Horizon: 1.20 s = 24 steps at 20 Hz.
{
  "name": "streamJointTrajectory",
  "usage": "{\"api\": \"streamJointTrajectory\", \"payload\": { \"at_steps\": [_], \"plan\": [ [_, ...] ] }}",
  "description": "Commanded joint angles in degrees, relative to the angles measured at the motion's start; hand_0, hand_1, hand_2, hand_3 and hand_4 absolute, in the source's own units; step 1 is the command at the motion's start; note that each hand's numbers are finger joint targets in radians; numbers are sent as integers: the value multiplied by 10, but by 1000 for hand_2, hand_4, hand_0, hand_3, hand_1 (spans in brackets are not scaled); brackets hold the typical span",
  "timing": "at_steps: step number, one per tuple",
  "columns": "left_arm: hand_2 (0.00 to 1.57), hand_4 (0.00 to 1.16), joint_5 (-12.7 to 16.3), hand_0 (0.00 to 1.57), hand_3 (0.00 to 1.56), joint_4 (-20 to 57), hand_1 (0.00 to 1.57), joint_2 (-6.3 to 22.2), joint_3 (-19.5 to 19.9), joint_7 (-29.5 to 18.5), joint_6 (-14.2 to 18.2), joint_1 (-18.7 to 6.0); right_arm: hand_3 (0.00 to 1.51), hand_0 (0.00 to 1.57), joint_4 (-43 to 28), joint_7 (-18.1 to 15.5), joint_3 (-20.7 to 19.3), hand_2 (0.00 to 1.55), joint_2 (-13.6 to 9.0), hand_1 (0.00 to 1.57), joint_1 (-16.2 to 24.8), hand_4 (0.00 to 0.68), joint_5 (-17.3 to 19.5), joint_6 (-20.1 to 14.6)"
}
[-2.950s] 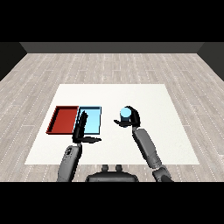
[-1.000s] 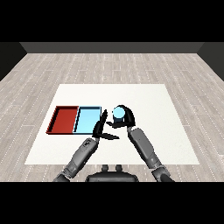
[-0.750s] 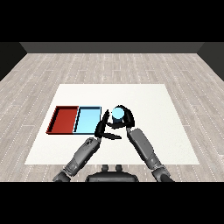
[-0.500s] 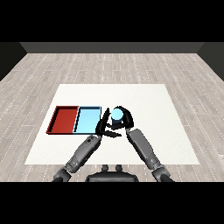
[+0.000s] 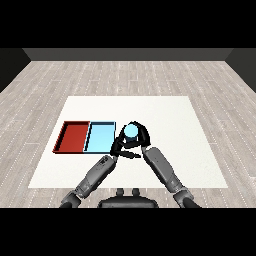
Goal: Pick the blue can and put it in the blue box
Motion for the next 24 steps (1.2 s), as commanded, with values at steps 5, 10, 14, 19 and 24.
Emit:
{"api": "streamJointTrajectory", "payload": {
  "at_steps": [5,10,14,19,24],
  "plan": [
    [0,0,25,0,0,22,0,-1,8,26,17,-57,1369,1426,-12,-33,29,1457,0,1426,47,533,5,1],
    [0,0,40,0,0,22,0,-1,-35,-26,27,-28,1372,1465,9,-14,2,1466,-9,1465,13,529,-8,22],
    [0,0,59,0,0,74,0,-1,-42,-16,40,-86,1351,1433,-7,-11,88,1447,0,1433,4,522,-16,-49],
    [0,0,53,0,0,51,0,-1,-38,-4,30,-73,1361,1444,2,-39,91,1446,0,1444,18,483,-23,-46],
    [1460,1094,105,1444,1343,58,1444,-1,-73,-23,137,-59,1371,1445,-26,8,58,1458,0,1445,2,513,-16,-27]
  ]
}}
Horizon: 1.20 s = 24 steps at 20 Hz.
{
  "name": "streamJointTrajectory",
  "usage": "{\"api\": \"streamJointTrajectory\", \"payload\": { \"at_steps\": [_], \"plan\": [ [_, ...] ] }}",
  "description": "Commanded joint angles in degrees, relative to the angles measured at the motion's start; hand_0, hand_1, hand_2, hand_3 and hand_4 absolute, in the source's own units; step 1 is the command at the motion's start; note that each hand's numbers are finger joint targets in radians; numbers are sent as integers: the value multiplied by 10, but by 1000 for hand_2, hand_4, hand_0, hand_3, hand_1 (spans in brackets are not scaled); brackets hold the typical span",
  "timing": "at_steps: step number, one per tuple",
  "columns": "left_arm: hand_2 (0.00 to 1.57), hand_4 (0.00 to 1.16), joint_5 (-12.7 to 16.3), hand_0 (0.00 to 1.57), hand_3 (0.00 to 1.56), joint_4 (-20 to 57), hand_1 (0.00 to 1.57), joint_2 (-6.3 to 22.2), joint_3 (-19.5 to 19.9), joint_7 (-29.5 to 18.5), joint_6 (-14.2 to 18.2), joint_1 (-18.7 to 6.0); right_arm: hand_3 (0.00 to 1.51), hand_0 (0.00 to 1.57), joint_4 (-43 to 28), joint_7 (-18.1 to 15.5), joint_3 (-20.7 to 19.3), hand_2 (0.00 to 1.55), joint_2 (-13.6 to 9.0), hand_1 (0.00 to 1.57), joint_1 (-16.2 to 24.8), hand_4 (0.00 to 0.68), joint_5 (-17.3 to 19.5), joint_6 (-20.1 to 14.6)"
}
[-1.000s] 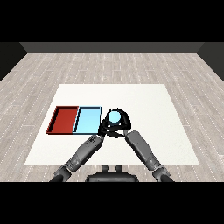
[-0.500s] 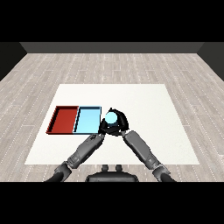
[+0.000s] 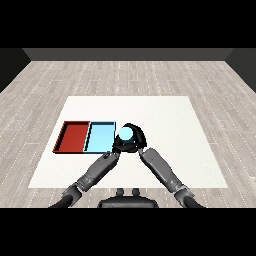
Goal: Pick the blue can and put it in the blue box
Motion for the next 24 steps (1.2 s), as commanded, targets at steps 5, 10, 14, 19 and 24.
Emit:
{"api": "streamJointTrajectory", "payload": {
  "at_steps": [5,10,14,19,24],
  "plan": [
    [1559,1125,-6,1571,1463,12,1571,-9,8,61,68,-41,1372,1419,4,-27,54,1457,8,1419,-2,529,-28,-40],
    [1554,1138,-24,1571,1463,-26,1571,-8,-14,77,90,-18,1374,1424,8,-17,2,1456,8,1424,7,531,-16,10],
    [1555,1141,-15,1571,1467,14,1571,-9,-3,48,98,-49,1302,1332,24,-49,44,1403,8,1332,2,496,-50,-27],
    [1559,1138,-30,1571,1466,11,1571,-9,2,36,88,-25,0,0,-7,26,0,0,8,0,9,0,39,-11],
    [1568,1142,-25,1571,1477,8,1571,-9,-9,14,99,-1,0,0,-3,32,18,0,8,0,-5,0,33,-40]
  ]
}}
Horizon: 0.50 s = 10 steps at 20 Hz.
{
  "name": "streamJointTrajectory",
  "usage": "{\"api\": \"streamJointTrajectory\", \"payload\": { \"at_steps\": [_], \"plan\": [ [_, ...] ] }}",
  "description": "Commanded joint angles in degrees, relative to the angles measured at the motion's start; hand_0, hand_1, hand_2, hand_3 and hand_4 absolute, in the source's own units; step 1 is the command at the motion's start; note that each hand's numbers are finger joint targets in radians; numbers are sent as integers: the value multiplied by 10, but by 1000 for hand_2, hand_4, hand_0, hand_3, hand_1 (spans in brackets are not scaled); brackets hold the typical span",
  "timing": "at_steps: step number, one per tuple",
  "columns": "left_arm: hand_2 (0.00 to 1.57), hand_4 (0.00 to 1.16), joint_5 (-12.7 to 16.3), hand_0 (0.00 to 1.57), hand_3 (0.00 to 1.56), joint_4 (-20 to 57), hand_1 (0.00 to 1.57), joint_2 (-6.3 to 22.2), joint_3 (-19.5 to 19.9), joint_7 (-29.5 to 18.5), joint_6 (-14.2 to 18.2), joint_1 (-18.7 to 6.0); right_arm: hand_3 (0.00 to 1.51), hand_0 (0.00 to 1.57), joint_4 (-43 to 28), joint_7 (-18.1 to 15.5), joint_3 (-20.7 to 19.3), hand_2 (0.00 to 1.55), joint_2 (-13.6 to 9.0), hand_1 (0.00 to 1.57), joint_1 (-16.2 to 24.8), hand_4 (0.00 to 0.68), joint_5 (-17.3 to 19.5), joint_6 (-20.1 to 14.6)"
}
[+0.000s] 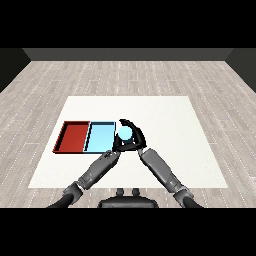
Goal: Pick the blue can and put it in the blue box
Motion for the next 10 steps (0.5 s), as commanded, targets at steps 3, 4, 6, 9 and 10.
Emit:
{"api": "streamJointTrajectory", "payload": {
  "at_steps": [3,4,6,9,10],
  "plan": [
    [1569,1145,37,1571,1480,1,1571,-5,-27,-12,32,-11,0,0,-28,23,-38,0,-18,0,15,0,15,40],
    [1570,1145,-12,1571,1478,3,1571,0,40,14,-30,-13,0,0,-53,40,-27,0,-8,0,28,0,30,29],
    [1571,1147,34,1571,1491,11,1571,-5,-35,-25,40,-18,0,0,-43,44,-34,0,2,0,20,0,40,2],
    [1571,1148,-12,1571,1493,-6,1571,-5,9,-22,7,24,0,0,-25,9,-83,0,-5,0,27,0,20,31],
    [1571,1145,-5,1571,1494,4,1571,-5,40,0,-9,-2,0,0,-32,9,-105,0,0,0,16,0,-18,45]
  ]
}}
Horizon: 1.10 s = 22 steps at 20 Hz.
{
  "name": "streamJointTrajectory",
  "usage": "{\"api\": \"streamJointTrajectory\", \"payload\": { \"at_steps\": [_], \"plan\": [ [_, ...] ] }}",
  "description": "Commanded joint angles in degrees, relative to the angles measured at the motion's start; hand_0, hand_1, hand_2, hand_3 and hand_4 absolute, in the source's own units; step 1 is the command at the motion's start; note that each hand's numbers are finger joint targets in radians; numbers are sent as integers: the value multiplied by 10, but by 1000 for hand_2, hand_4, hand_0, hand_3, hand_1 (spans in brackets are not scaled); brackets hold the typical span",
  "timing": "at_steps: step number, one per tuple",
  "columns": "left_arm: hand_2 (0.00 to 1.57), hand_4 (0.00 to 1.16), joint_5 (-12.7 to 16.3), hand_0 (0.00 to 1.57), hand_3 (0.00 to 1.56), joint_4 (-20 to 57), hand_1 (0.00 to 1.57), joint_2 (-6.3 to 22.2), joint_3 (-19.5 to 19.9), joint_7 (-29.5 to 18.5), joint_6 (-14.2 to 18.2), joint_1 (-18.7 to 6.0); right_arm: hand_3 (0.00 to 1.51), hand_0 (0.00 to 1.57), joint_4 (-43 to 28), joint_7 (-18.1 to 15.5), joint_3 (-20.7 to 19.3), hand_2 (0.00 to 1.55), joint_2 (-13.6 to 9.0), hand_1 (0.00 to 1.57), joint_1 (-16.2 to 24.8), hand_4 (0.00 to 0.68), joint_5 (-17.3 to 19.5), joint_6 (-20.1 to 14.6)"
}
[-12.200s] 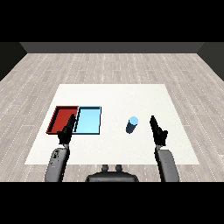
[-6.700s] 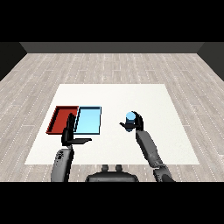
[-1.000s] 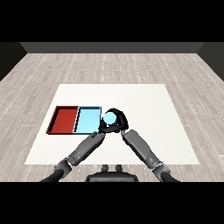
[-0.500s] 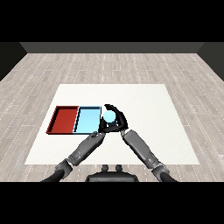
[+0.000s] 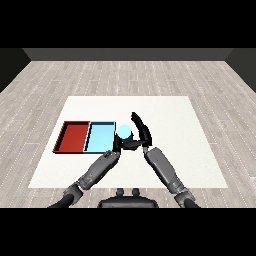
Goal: Pick the blue can and put it in the blue box
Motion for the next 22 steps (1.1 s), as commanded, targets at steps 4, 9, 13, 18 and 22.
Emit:
{"api": "streamJointTrajectory", "payload": {
  "at_steps": [4,9,13,18,22],
  "plan": [
    [1571,1145,-12,1571,1481,-16,1571,4,25,-17,-7,54,0,0,-101,24,-69,0,-12,0,27,0,-75,41],
    [1568,1148,-23,1571,1466,-18,1571,36,63,-23,-6,37,0,0,-200,-11,-128,0,-62,0,108,0,-126,89],
    [1566,1152,-28,1571,1478,-9,1571,73,98,8,-11,10,0,0,-260,-8,-153,0,-80,0,186,0,-137,87],
    [1562,1127,-40,1571,1471,0,1571,123,134,46,-35,10,0,0,-207,-17,-218,0,-97,0,153,0,-169,123],
    [1571,1115,-32,1571,1488,143,1571,141,188,41,-90,-65,0,0,-217,-12,-224,0,-101,0,181,0,-165,119]
  ]
}}
